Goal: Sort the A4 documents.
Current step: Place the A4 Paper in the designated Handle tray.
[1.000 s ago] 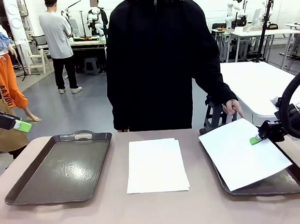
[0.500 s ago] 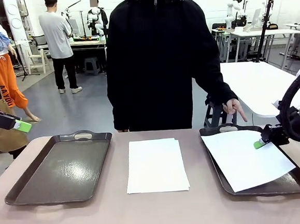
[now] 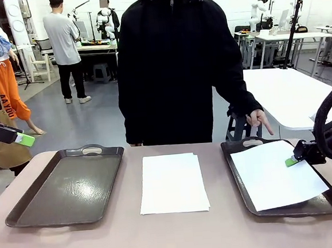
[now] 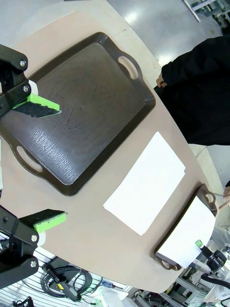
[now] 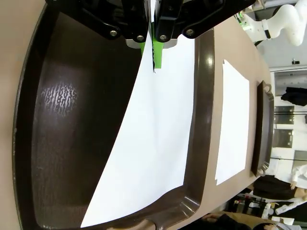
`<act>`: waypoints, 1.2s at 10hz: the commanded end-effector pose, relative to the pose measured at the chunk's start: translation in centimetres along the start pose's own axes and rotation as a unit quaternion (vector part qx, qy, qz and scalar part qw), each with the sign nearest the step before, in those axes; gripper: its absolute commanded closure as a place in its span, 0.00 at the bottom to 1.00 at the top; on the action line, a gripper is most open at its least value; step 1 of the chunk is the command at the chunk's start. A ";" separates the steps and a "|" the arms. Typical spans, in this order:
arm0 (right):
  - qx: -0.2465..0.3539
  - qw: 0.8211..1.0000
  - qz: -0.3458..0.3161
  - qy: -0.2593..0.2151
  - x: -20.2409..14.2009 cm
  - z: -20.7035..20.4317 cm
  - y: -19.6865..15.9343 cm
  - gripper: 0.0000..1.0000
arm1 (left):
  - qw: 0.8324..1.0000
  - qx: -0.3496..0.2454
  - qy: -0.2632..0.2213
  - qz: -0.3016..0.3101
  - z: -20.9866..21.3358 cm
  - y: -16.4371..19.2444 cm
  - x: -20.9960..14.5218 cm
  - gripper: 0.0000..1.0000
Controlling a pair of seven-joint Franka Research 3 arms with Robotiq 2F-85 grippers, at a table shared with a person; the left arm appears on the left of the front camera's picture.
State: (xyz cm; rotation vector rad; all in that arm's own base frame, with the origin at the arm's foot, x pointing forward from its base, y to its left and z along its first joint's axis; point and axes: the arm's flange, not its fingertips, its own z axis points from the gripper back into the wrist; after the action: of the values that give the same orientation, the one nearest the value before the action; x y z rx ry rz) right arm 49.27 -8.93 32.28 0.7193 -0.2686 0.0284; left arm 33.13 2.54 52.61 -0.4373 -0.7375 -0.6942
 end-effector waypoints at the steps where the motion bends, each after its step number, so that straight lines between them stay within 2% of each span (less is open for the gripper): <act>1: -0.007 1.000 -0.007 -0.006 -0.2 -0.6 0.4 0.99 | 1.000 -0.008 -0.004 -0.009 -0.1 0.2 -0.1 0.00; 6: -0.029 0.999 -0.016 0.012 0.1 -1.1 0.1 0.99 | 1.000 -0.008 -0.004 -0.009 -0.1 0.2 -0.1 0.00; 7: -0.033 0.999 -0.021 0.011 0.1 -1.0 0.1 0.96 | 1.000 -0.008 -0.004 -0.009 -0.1 0.2 -0.1 0.00; 8: -0.040 0.999 -0.016 0.011 0.1 -0.8 0.2 0.82 | 1.000 -0.008 -0.004 -0.009 -0.1 0.2 -0.1 0.00; 9: -0.046 0.999 -0.013 0.012 0.1 -0.7 0.3 0.78 | 1.000 -0.008 -0.004 -0.009 -0.1 0.2 -0.1 0.00; 10: -0.049 0.999 -0.017 0.013 0.2 -0.6 0.4 0.64 | 1.000 -0.008 -0.004 -0.009 -0.1 0.2 -0.1 0.00; 11: -0.060 0.998 -0.018 0.014 0.4 -0.6 0.5 0.60 | 1.000 -0.008 -0.004 -0.009 -0.1 0.2 -0.1 0.00; 12: -0.076 0.997 -0.017 0.021 0.5 -0.6 0.5 0.45 | 1.000 -0.008 -0.004 -0.009 -0.1 0.2 -0.1 0.00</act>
State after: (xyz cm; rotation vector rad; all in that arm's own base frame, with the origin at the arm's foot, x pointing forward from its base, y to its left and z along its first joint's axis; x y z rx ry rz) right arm 49.69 -8.72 31.87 0.6260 -0.2399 0.0082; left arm 33.13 2.54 52.61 -0.4373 -0.7375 -0.6943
